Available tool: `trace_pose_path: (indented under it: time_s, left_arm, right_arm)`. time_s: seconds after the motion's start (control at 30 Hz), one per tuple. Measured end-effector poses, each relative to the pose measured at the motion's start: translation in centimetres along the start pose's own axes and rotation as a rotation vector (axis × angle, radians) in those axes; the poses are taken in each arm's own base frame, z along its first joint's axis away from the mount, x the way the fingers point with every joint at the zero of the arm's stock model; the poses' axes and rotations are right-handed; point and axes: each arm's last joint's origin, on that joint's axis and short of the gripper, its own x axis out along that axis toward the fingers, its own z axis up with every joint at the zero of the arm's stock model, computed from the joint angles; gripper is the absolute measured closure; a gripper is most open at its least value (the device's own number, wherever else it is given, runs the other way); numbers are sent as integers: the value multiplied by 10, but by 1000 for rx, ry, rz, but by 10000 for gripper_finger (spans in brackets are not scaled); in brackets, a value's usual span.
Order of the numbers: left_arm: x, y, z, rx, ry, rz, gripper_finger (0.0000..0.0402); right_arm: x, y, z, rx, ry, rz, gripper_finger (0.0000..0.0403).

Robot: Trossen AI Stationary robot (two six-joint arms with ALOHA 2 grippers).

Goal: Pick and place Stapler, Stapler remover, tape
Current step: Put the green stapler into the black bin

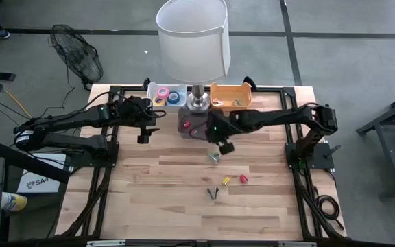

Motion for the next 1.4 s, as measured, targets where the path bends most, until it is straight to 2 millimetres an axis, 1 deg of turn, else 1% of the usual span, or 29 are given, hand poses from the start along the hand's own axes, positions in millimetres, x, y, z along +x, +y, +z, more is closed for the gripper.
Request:
trace_pose_path:
  time_s: [0.13,0.3,0.4,0.53,0.67,0.83,1.0,1.4]
  left_arm:
    - [0,0,0,0,0,0,160]
    - [0,0,0,0,0,0,160]
    - [0,0,0,1,2,3,160]
    - [0,0,0,1,4,9,160]
    - [0,1,0,-2,9,16,160]
    - [0,1,0,-10,10,16,160]
    - [0,0,0,-10,10,16,160]
    - [0,1,0,-25,10,16,160]
  right_arm:
    - [2,-20,1,10,-68,-85,346]
    - [17,-37,-8,39,-77,-122,340]
    - [26,-43,-12,57,-75,-104,343]
    - [44,-43,-17,65,-51,-54,344]
    - [53,-42,-18,97,-43,-41,339]
    - [53,-42,-17,171,-60,-20,338]
    - [52,-41,-17,171,-57,-21,331]
    - [52,-41,-18,169,-55,-20,283]
